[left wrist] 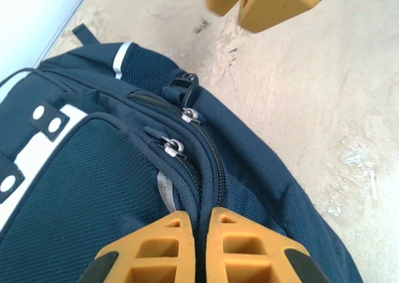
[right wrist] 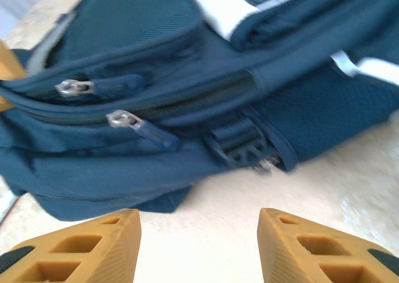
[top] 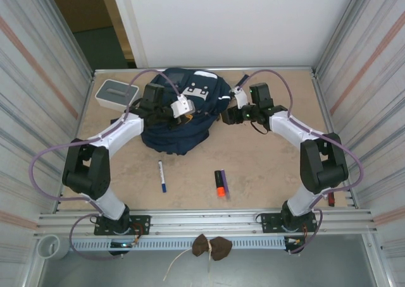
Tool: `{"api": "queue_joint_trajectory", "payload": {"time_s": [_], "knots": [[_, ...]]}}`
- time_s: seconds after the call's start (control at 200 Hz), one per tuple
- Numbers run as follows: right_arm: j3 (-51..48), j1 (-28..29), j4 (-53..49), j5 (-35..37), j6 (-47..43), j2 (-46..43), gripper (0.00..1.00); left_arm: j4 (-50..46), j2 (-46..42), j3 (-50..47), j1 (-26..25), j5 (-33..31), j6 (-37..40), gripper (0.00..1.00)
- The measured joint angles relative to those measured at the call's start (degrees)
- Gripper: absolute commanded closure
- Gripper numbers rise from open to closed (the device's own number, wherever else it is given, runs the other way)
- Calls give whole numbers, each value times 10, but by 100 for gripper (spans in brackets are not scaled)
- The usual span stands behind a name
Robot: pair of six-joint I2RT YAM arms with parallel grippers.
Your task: Pack the student bag
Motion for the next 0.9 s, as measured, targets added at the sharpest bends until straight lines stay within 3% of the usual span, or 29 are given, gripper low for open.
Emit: {"api": "queue_joint_trajectory", "payload": {"time_s": [0.306, 0.651, 0.731, 0.897], "knots": [[83, 34, -24, -83, -66, 76, 48, 26, 0, -6, 17, 57, 9, 100], [110, 35, -28, -113, -76, 137, 53, 29, 0, -6, 17, 78, 8, 100], [115, 35, -27, -112, -82, 143, 58, 29, 0, -6, 17, 78, 8, 100], [115, 35, -21, -105, -87, 146, 84, 29, 0, -6, 17, 79, 8, 100]]}}
